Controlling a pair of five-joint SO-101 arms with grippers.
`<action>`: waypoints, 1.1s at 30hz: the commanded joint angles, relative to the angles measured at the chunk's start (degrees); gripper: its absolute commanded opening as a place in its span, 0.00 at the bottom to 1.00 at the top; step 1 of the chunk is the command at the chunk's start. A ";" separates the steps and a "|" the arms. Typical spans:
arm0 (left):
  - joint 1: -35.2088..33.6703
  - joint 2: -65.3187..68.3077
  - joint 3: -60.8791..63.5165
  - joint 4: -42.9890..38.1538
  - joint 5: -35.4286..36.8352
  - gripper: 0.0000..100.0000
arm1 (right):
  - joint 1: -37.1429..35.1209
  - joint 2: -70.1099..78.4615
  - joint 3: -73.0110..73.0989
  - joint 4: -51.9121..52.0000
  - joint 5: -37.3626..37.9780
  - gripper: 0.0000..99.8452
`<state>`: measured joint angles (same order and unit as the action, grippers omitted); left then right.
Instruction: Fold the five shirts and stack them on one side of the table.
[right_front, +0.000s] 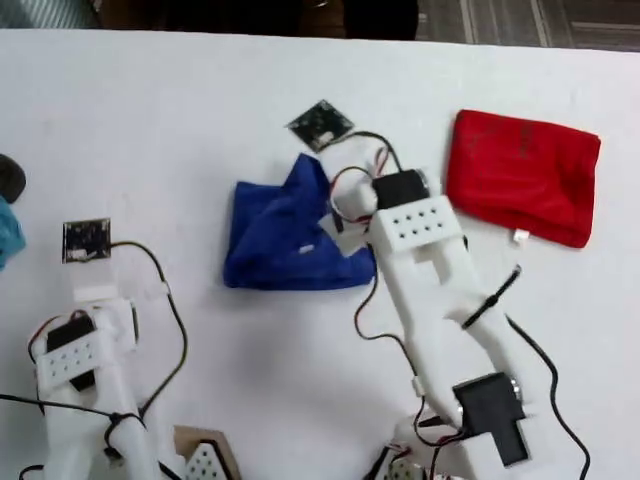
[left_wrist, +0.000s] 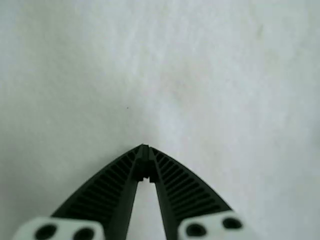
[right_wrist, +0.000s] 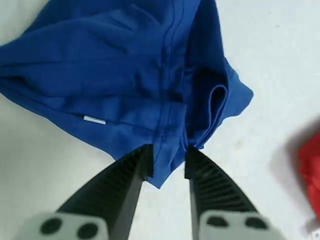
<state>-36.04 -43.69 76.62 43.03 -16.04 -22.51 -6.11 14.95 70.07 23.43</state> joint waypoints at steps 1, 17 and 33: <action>-0.35 -1.05 -0.22 -0.79 0.53 0.03 | 0.31 4.35 -0.53 -1.10 -1.76 0.19; -0.35 -1.05 -0.22 -0.79 0.53 0.03 | 1.54 13.23 -7.74 1.71 -3.16 0.16; -0.35 -1.05 -0.22 -0.79 0.53 0.03 | 0.04 13.32 -7.65 1.36 -3.16 0.16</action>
<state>-36.04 -43.69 76.62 43.03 -16.04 -23.38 7.34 9.41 71.12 20.18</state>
